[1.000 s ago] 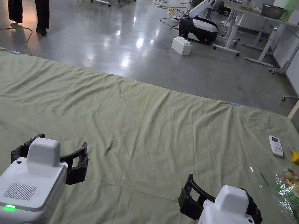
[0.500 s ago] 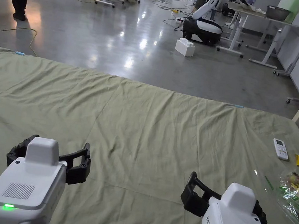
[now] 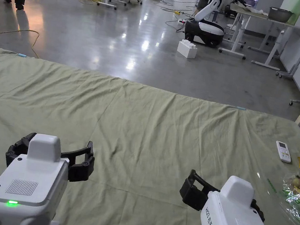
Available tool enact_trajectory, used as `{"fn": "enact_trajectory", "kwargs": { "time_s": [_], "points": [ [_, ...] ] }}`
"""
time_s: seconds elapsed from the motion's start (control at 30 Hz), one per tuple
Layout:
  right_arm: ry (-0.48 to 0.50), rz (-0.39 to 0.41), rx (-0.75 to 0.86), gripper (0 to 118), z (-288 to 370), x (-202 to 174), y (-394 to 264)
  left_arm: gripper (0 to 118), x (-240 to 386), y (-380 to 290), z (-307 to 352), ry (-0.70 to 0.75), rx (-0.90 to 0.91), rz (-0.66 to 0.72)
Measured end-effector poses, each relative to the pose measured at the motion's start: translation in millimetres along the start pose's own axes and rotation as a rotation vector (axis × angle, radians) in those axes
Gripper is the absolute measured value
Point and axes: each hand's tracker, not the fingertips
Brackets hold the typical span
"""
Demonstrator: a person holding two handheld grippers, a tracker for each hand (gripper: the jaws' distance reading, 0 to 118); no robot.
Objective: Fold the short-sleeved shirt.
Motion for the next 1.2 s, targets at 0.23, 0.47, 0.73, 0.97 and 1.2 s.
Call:
{"fn": "enact_trajectory", "kwargs": {
  "time_s": [0.23,0.47,0.73,0.97,1.2],
  "points": [
    [-0.105,0.016,-0.073,118,-2.8,-13.9,1.1,114,-4.0,0.3,-3.7,-0.003,-0.033,0.017],
    [-0.086,-0.02,-0.164,118,-10.6,-10.7,1.0,114,-9.2,-1.3,-6.1,-0.008,-0.056,-0.004],
    [-0.087,-0.008,-0.174,118,-10.5,-8.4,2.1,114,-17.1,-6.2,-7.6,-0.009,-0.078,-0.026],
    [-0.08,-0.044,-0.158,116,-10.9,-2.5,4.5,114,-20.8,-5.7,-7.2,-0.021,-0.061,-0.035],
    [-0.117,-0.025,-0.057,116,-11.9,0.7,2.0,114,-22.7,-4.9,-12.0,-0.025,-0.064,-0.023]
  ]
}}
